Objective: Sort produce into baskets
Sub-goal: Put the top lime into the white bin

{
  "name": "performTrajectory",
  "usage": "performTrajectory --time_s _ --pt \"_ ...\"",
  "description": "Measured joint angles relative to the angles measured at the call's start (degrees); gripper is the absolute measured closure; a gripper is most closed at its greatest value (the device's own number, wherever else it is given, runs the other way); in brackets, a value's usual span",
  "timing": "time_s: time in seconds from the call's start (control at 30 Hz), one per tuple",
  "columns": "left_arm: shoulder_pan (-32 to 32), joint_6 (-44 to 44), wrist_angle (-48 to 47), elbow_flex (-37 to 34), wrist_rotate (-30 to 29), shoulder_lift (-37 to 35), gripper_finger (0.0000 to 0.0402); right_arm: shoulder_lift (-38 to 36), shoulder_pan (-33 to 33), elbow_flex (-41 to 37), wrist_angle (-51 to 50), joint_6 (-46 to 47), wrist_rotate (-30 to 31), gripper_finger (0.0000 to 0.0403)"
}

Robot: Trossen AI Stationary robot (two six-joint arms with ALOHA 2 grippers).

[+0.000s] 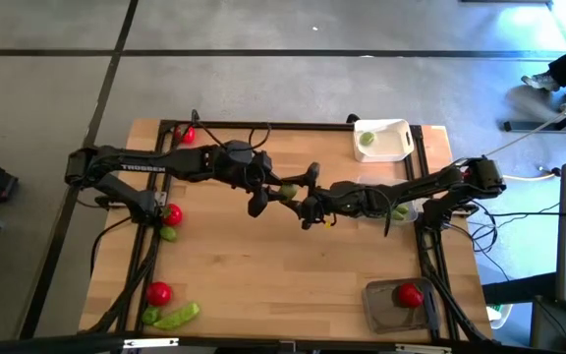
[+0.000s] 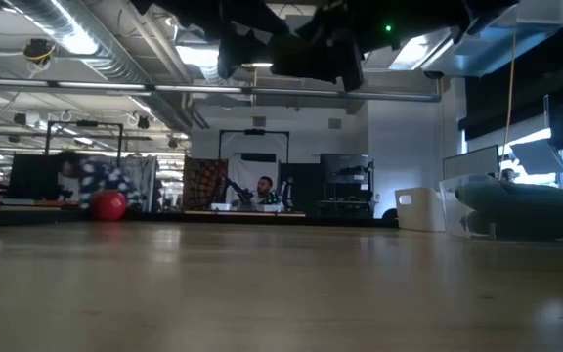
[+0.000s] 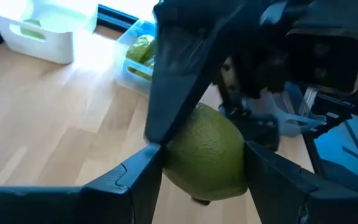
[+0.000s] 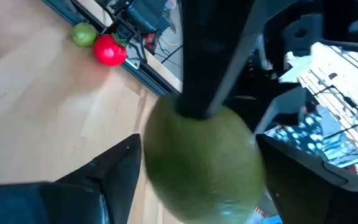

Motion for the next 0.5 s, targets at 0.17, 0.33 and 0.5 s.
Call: performTrajectory --time_s 0.17,0.33,0.5 --pt "0.2 0.0 -0.3 0.0 -0.1 0.0 0.0198 0.0 0.8 0.1 0.1 0.0 1.5 0.0132" --pt "0.2 -0.3 -0.4 0.0 0.1 0.0 0.0197 0.0 1.9 0.1 0.2 -0.4 3.2 0.0196" --pt "-0.3 0.5 -0.3 -0.1 -0.2 0.0 0.0190 0.0 1.9 0.1 0.2 -0.6 3.6 0.0241"
